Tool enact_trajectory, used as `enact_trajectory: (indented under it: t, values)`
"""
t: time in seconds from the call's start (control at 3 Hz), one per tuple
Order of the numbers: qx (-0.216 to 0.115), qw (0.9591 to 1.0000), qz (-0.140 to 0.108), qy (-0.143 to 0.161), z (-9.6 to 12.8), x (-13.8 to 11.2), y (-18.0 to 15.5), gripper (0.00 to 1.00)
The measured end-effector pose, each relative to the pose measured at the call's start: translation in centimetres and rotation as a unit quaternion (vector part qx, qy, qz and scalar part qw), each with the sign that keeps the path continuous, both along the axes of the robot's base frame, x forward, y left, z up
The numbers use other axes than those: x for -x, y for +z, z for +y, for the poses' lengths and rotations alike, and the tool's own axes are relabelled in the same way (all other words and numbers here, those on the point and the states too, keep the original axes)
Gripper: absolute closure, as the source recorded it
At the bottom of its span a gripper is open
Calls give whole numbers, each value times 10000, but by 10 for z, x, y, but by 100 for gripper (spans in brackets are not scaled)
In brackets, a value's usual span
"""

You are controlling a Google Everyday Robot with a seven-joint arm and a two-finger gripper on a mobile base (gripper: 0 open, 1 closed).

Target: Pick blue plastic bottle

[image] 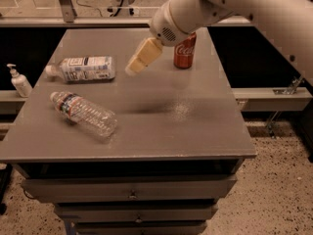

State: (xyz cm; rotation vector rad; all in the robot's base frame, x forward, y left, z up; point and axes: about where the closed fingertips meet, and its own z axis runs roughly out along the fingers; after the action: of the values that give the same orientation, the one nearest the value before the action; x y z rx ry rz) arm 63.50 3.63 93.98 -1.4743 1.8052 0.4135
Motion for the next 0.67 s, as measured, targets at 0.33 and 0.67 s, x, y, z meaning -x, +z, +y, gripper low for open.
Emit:
enact_trajectory:
  t: [0.33,0.67]
  values:
    - [-412,9989,102,177,39,-26,-20,0]
    - [-647,9968,205,412,75,-49,-37,0]
